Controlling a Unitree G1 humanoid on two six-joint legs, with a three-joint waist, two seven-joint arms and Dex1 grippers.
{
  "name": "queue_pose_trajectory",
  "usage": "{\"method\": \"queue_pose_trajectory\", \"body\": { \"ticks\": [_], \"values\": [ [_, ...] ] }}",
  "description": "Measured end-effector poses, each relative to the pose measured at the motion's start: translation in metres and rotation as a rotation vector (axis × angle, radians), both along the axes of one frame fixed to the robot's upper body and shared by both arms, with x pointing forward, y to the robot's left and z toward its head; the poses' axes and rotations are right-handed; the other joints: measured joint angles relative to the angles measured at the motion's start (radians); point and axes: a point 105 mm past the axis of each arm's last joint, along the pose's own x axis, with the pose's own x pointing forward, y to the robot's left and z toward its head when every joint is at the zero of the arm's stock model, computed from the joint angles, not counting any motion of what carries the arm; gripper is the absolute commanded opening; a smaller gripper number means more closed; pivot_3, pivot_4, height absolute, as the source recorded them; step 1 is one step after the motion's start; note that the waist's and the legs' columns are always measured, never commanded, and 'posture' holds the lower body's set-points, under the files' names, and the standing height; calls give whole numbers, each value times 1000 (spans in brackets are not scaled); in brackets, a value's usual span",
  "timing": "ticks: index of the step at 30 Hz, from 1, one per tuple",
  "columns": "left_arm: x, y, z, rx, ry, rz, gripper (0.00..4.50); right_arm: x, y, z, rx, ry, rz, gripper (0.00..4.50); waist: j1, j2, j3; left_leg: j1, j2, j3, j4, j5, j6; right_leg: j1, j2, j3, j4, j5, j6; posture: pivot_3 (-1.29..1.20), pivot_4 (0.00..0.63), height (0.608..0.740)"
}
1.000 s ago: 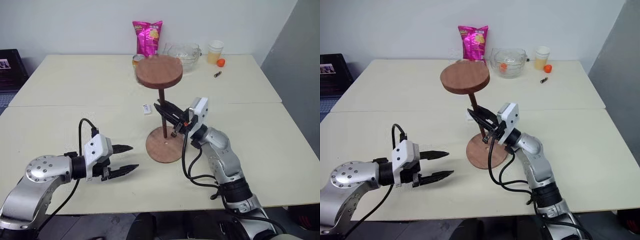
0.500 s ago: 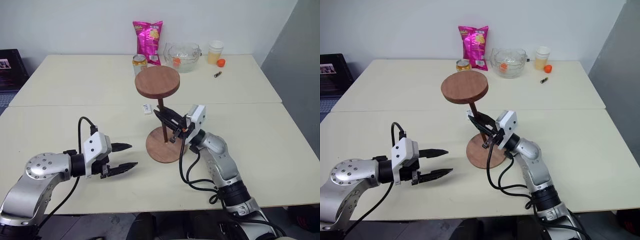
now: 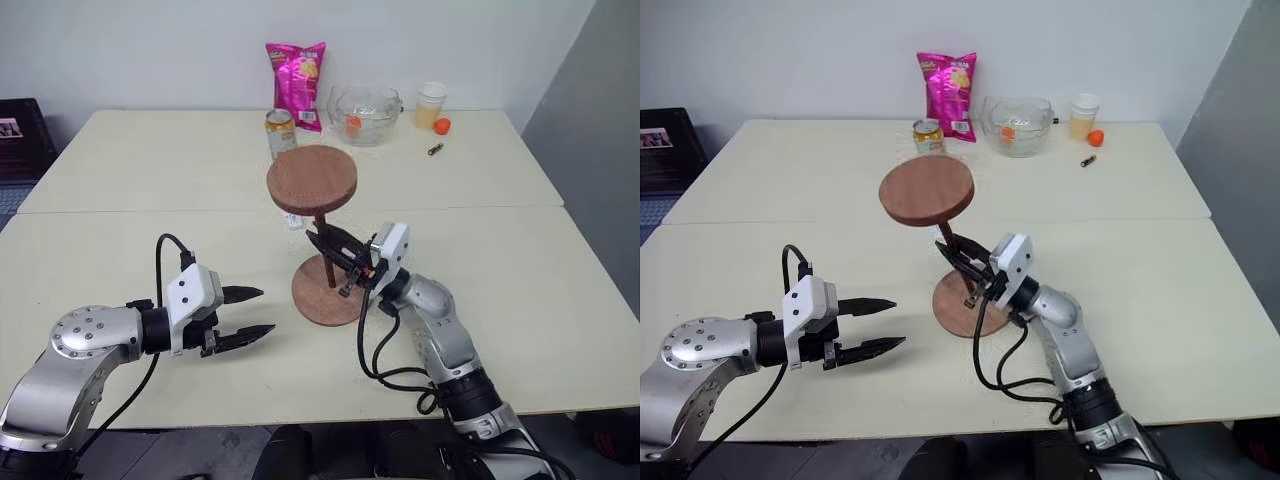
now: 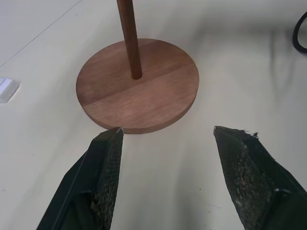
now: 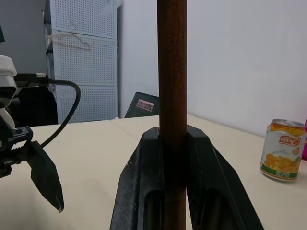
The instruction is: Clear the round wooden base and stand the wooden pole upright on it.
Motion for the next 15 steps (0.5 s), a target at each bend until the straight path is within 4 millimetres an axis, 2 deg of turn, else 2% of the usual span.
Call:
{"method": "queue_pose_trajectory", "body": {
  "ticks": [15],
  "values": [
    [4, -5, 1, 1, -14, -23, 3135, 2, -2, -5, -46, 51, -7, 235, 0, -2, -3, 2, 0, 0, 0, 0, 0, 2, 0, 0, 0, 0, 0, 0, 150, 740]
  ]
}}
